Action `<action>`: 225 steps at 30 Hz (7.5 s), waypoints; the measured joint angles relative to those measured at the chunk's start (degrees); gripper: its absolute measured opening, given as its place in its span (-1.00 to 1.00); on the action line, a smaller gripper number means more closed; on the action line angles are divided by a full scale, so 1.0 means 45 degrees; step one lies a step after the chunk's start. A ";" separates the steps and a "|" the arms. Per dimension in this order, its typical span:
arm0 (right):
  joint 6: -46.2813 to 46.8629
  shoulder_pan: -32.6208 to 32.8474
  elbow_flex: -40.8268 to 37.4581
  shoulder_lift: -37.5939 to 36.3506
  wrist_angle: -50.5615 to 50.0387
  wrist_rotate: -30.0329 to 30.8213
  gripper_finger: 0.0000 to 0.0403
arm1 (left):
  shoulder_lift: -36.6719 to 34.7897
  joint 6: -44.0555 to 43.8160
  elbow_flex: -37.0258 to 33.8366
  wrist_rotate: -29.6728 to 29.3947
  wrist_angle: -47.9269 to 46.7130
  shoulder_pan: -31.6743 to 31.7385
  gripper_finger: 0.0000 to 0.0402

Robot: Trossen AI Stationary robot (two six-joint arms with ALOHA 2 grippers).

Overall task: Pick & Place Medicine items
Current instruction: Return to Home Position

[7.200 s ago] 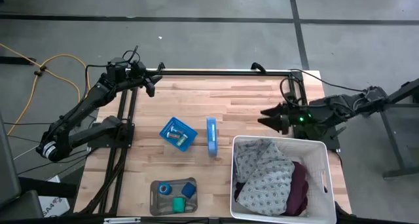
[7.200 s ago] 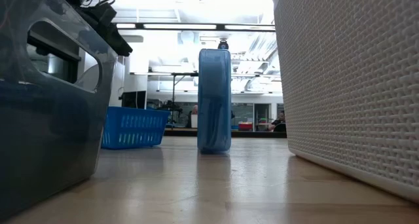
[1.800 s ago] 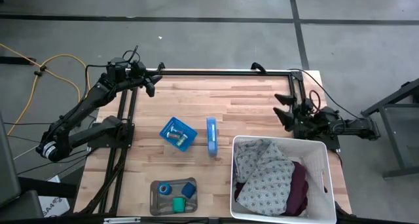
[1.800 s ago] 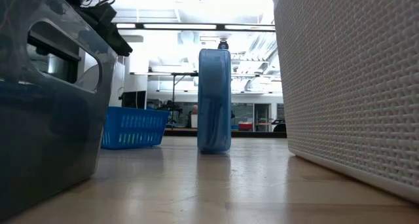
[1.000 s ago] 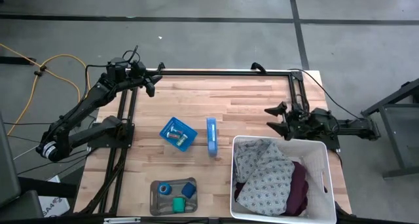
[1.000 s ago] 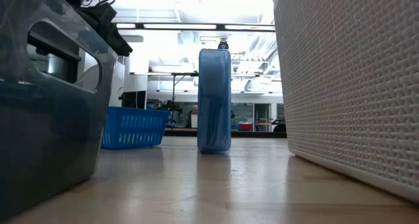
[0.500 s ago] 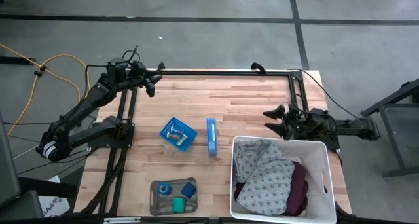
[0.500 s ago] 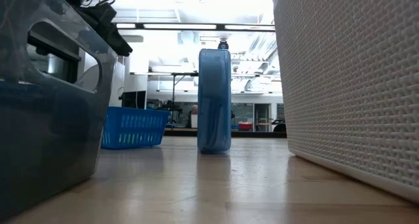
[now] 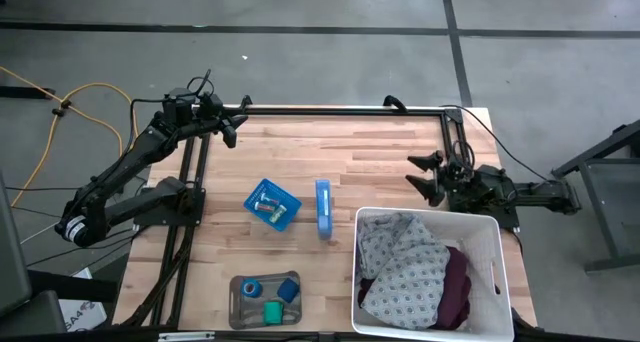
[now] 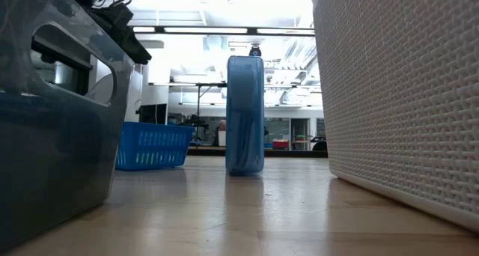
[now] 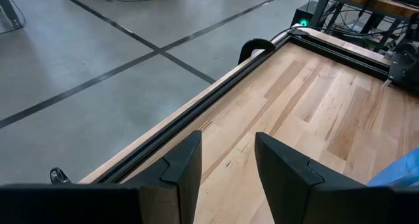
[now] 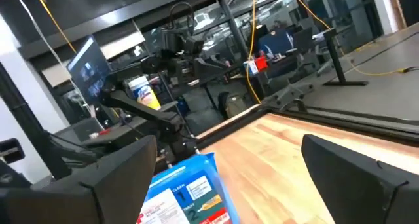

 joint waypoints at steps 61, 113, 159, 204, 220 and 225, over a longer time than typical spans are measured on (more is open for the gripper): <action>-0.2514 -0.5587 0.0000 0.0005 -0.1973 -0.4078 0.83 | 0.0001 0.0000 0.0000 0.0000 0.0000 0.0001 -0.32; -0.3496 -0.5587 0.0000 0.0029 -0.1954 -0.3782 0.83 | 0.0002 0.0000 0.0000 -0.0002 0.0000 0.0000 -0.32; -0.3496 -0.5582 -0.0005 0.0029 -0.1930 -0.3782 0.83 | 0.0005 -0.0659 -0.0003 -0.0384 0.0288 -0.0110 -0.32; -0.3491 -0.5572 -0.0003 0.0049 -0.1956 -0.3784 0.83 | -0.9170 -0.1697 -0.3860 0.1877 0.1601 -0.3264 -0.32; -0.3491 -0.5572 -0.0002 0.0053 -0.1959 -0.3782 0.83 | -0.9160 -0.1704 -0.5889 0.0507 0.2177 -0.3259 -0.32; -0.3491 -0.5572 -0.0005 0.0053 -0.1964 -0.3782 0.83 | -0.9160 -0.1866 -0.6326 -0.0426 0.2282 -0.3259 -0.32</action>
